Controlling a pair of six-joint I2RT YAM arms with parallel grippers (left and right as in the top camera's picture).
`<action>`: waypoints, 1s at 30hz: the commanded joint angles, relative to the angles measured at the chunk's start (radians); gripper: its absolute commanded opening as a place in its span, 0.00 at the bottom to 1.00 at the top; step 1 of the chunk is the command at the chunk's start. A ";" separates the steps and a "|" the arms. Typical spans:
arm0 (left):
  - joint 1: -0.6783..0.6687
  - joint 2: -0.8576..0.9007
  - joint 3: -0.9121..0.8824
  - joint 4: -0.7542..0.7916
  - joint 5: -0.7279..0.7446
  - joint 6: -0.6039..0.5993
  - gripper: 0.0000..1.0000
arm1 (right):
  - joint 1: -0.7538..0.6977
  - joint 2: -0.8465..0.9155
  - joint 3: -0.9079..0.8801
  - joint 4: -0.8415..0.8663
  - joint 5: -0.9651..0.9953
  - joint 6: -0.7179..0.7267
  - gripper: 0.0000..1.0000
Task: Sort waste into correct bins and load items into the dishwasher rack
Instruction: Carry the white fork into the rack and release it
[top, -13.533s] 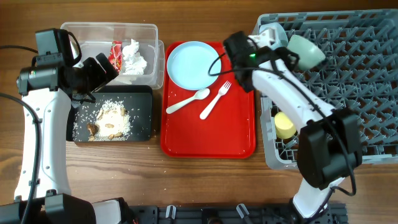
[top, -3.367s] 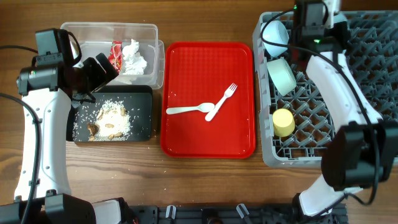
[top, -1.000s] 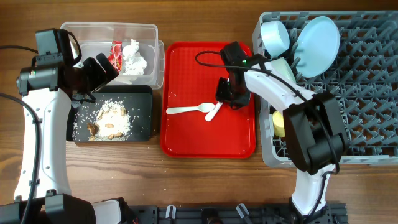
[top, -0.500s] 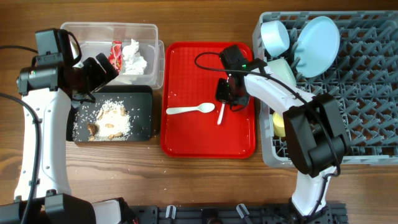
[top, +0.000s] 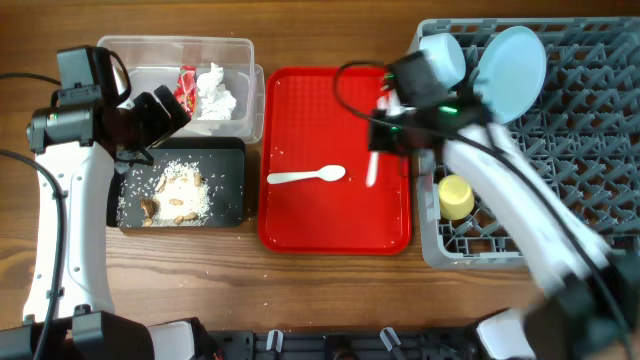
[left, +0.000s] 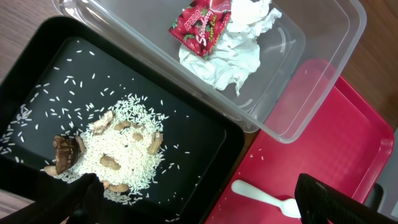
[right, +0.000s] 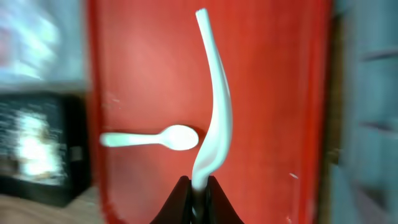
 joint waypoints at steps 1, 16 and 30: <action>0.005 -0.004 0.014 0.003 0.012 0.005 1.00 | -0.108 -0.163 0.018 -0.079 0.151 0.086 0.04; 0.005 -0.004 0.014 0.003 0.012 0.005 1.00 | -0.390 -0.139 -0.122 -0.098 0.433 0.594 0.04; 0.005 -0.004 0.014 0.003 0.012 0.005 1.00 | -0.393 -0.119 -0.104 -0.048 0.449 0.501 0.81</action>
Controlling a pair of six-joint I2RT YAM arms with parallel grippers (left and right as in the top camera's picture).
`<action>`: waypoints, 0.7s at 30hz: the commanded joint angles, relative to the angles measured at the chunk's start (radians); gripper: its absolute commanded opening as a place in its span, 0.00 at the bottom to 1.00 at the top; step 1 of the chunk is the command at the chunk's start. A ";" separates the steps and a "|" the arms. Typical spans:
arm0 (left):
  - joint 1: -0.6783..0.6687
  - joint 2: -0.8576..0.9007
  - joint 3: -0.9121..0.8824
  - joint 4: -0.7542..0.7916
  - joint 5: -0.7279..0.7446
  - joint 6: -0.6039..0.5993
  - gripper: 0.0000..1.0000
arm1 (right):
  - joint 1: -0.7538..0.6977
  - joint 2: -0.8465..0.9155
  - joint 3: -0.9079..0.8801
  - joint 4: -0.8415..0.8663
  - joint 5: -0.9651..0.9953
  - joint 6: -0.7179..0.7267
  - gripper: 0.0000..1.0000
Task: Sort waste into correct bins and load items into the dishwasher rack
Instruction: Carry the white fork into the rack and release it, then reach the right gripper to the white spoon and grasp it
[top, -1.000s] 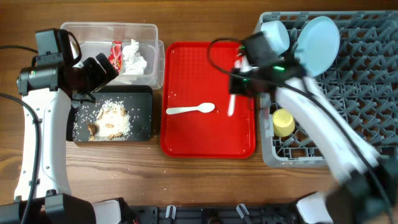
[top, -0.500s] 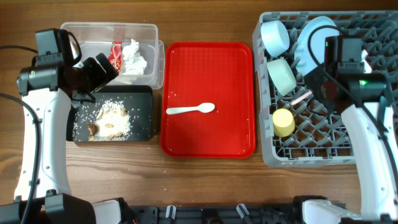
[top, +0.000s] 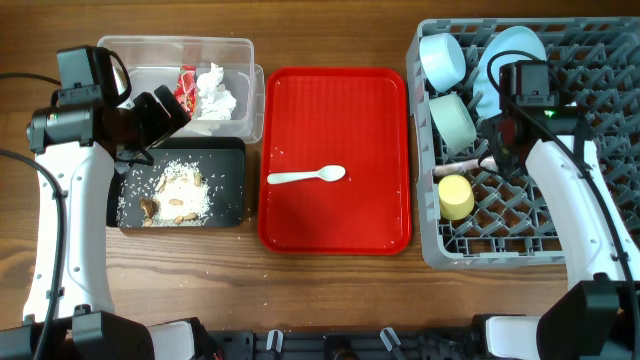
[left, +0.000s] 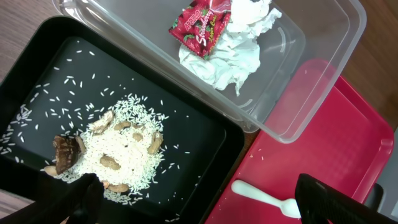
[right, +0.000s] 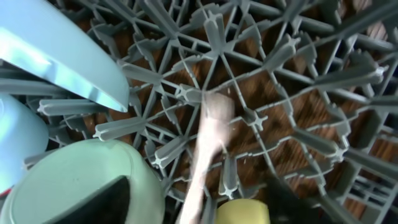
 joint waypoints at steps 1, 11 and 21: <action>0.005 -0.005 0.014 0.002 0.012 0.005 1.00 | 0.000 -0.090 0.056 0.016 -0.034 -0.225 0.82; 0.005 -0.005 0.014 0.002 0.012 0.005 1.00 | 0.237 -0.160 0.086 0.146 -0.438 -0.735 0.77; 0.005 -0.005 0.014 0.002 0.012 0.005 1.00 | 0.530 0.164 0.086 0.233 -0.415 -0.617 0.68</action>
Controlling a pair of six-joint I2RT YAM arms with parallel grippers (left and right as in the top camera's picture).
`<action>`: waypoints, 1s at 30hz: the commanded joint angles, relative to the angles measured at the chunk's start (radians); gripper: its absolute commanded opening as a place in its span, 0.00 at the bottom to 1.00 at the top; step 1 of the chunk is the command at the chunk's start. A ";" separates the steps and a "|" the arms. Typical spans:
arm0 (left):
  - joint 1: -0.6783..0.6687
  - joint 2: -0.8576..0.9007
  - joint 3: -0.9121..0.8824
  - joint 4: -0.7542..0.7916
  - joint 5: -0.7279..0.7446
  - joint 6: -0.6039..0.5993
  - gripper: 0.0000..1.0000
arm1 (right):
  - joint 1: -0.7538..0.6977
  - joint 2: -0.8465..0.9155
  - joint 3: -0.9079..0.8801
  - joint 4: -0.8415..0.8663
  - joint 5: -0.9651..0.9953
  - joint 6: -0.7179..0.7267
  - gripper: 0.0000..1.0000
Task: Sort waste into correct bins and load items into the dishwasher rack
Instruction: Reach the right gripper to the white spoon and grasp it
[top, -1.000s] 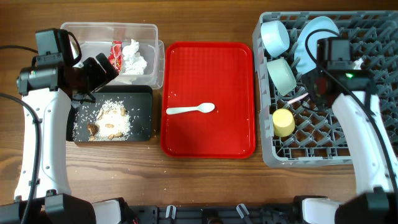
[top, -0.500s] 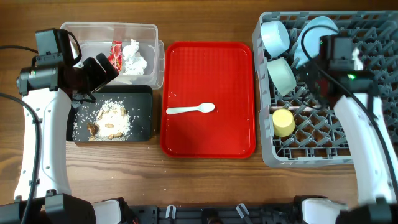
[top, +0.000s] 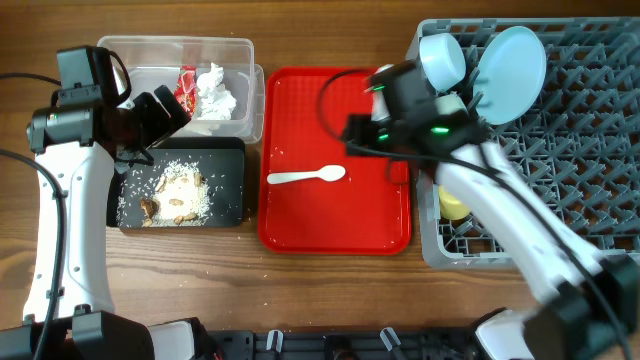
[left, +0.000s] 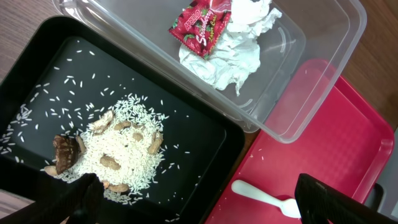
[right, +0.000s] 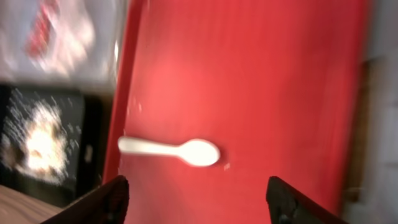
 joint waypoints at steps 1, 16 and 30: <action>0.005 -0.004 0.014 0.003 0.012 0.005 1.00 | 0.045 0.154 0.002 0.021 -0.028 0.093 0.66; 0.005 -0.004 0.014 0.003 0.012 0.005 1.00 | 0.119 0.318 0.002 0.177 -0.037 -0.286 0.57; 0.005 -0.004 0.014 0.002 0.012 0.005 1.00 | 0.142 0.369 0.001 0.264 0.030 -0.802 0.55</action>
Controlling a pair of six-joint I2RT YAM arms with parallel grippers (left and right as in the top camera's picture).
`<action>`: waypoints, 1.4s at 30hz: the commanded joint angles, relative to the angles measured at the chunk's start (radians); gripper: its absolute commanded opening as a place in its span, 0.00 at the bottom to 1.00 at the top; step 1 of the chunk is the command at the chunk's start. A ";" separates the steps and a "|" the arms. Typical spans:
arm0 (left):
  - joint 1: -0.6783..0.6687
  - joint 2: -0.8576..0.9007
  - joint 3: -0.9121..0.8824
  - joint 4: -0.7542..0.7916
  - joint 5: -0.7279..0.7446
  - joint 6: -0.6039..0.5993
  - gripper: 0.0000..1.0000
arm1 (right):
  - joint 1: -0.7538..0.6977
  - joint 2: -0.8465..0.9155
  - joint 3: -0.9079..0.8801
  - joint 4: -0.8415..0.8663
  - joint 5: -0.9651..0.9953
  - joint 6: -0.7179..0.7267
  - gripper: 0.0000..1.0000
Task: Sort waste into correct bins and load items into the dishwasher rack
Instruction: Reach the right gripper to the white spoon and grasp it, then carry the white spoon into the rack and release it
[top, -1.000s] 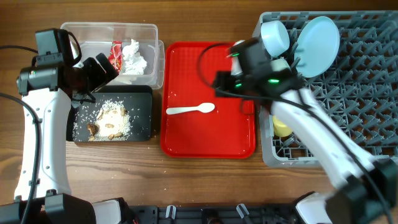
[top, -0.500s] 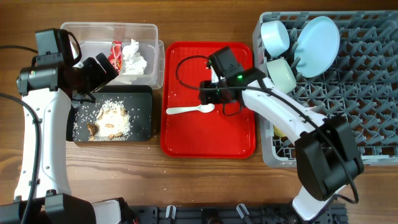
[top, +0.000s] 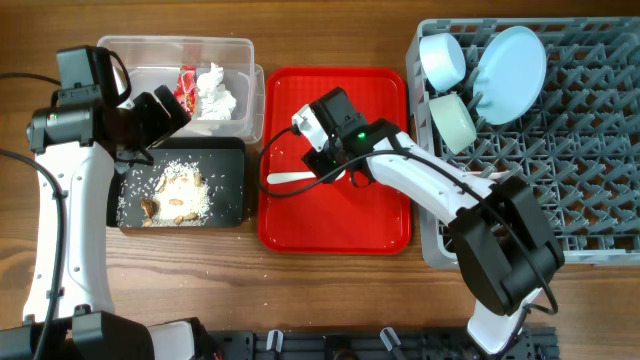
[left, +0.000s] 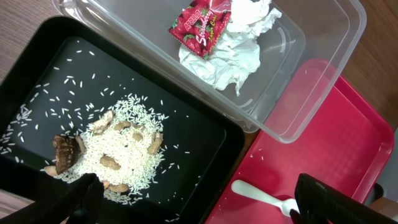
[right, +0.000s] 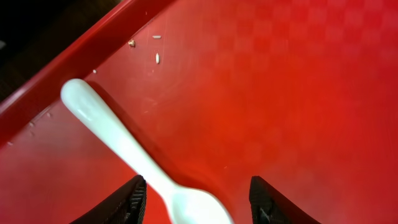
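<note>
A white plastic spoon (right: 134, 155) lies on the red tray (top: 340, 215); its handle shows in the overhead view as the spoon (top: 285, 178) and in the left wrist view as the spoon (left: 258, 195). My right gripper (right: 198, 202) hangs open right over the spoon's bowl, a finger on each side, not closed on it. My left gripper (left: 193, 199) is open above the black bin's (top: 225, 160) right edge, holding nothing. The grey dishwasher rack (top: 560, 160) holds a blue plate (top: 510, 60), a blue cup (top: 441, 60) and a green bowl (top: 452, 120).
The black bin holds rice and food scraps (left: 118, 152). Behind it a clear tub (left: 311, 56) contains a red wrapper (left: 200, 25) and crumpled tissue (left: 230, 50). Stray rice grains (right: 155, 56) lie on the tray near its left rim.
My right gripper has come down from well above the tray to just over the spoon's bowl, still open. The left arm has not moved.
My right gripper held a white utensil over the tray. Then it was over the rack with the utensil lying among the tines and its jaws open. Then it was back above the tray, empty, and now sits low astride the remaining spoon. The left arm stayed still.
</note>
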 joint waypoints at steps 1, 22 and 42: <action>0.005 -0.004 0.014 0.003 0.012 0.005 1.00 | -0.005 0.016 0.003 0.015 0.023 -0.125 0.55; 0.005 -0.004 0.014 0.003 0.012 0.005 1.00 | -0.010 0.085 -0.068 0.071 -0.214 -0.278 0.64; 0.005 -0.003 0.014 0.003 0.012 0.005 1.00 | -0.019 0.132 -0.061 -0.063 -0.097 0.016 0.04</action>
